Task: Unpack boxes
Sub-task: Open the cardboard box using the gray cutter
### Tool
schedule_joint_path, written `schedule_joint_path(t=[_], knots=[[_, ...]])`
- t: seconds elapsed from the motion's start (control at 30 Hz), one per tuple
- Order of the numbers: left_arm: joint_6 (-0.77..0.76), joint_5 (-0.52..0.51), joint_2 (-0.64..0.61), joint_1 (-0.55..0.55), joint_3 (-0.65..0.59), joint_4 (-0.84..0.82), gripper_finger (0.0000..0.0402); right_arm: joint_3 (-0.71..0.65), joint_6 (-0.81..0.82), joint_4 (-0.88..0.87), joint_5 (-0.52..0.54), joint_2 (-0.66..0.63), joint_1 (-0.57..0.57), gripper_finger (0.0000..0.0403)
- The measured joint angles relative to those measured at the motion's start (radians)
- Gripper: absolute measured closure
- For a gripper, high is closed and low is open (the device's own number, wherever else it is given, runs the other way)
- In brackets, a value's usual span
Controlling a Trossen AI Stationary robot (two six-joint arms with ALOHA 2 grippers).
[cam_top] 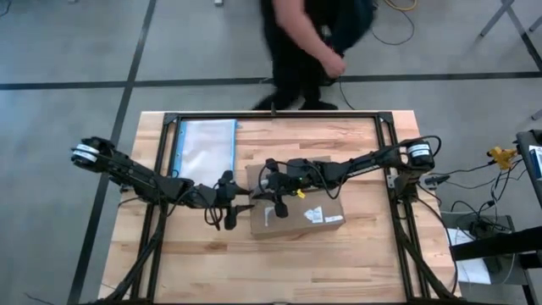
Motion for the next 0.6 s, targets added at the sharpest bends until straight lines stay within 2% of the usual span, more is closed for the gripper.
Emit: schedule_joint_path(t=[0.33, 0.43, 0.53, 0.6], knots=[[-0.005, -0.007, 0.000, 0.001, -0.002, -0.011, 0.0211, -0.051, 0.077, -0.012, 0.012, -0.038, 0.001, 0.0347], [0.000, 0.006, 0.012, 0.000, -0.014, -0.075, 0.0210, -0.053, 0.093, 0.003, 0.012, -0.034, 0.002, 0.0347], [0.000, 0.002, -0.010, 0.000, 0.007, -0.062, 0.0213, -0.053, 0.095, 0.016, 0.021, -0.035, 0.002, 0.0347], [0.003, 0.001, -0.022, 0.001, 0.027, -0.131, 0.0216, -0.053, 0.095, 0.021, 0.024, -0.035, 0.002, 0.0347]])
